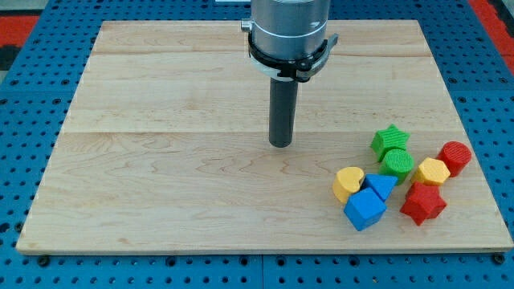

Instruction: Push the red circle towards center right

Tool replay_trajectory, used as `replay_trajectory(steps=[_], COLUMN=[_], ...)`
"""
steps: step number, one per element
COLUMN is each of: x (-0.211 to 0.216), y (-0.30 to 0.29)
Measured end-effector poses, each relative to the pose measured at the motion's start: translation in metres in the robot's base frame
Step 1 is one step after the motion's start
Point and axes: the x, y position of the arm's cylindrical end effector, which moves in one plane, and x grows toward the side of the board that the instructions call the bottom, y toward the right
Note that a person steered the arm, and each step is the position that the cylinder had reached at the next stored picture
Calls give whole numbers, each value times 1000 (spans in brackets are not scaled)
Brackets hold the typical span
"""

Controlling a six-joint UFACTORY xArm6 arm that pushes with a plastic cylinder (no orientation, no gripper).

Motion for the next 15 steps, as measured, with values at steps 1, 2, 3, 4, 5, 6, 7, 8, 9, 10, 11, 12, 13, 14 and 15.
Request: replay_trajectory(steps=[1,2,3,4,5,6,7,8,9,10,11,12,13,14,15], x=[-5,-57,-62,-38,15,34,36,36,44,52,59,50,-15,-59,-79], y=[1,21,119,249,316,316,316,302,288,299,260,204,180,122,120])
